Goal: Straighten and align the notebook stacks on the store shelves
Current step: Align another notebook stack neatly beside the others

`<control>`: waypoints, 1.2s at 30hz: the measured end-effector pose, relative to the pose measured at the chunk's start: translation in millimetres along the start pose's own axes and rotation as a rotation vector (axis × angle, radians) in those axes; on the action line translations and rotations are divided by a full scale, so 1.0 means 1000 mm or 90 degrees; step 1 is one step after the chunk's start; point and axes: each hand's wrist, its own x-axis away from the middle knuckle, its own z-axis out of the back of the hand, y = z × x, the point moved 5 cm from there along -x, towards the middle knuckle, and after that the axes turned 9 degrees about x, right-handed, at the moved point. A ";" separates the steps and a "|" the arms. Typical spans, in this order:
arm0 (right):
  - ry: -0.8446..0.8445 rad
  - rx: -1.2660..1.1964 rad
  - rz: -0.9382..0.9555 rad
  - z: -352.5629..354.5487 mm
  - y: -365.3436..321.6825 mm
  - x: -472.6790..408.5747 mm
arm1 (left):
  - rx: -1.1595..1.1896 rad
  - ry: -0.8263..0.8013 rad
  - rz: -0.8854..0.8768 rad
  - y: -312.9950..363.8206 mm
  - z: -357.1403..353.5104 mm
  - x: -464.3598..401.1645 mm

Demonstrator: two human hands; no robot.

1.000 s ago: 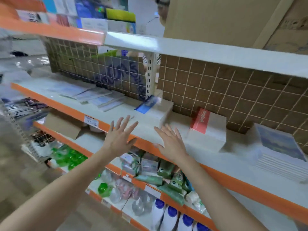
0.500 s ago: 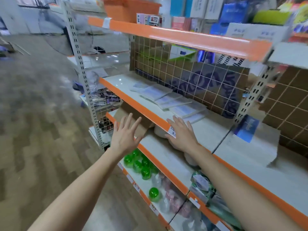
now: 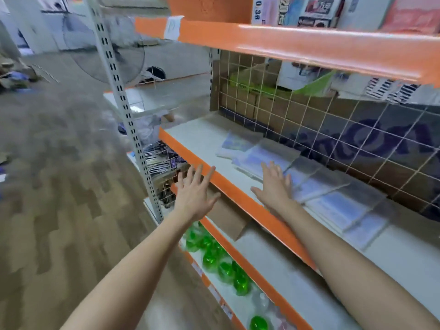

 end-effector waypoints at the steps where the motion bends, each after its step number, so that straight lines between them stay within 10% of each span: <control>1: -0.009 -0.002 -0.019 -0.003 0.001 -0.010 | 0.000 -0.012 -0.020 0.001 -0.005 -0.015; 12: -0.052 0.115 -0.149 -0.036 0.008 -0.060 | 0.077 -0.249 -0.408 0.034 -0.052 -0.137; 36: -0.025 0.107 -0.341 -0.010 -0.026 0.011 | -0.020 -0.160 -0.599 0.069 -0.052 -0.121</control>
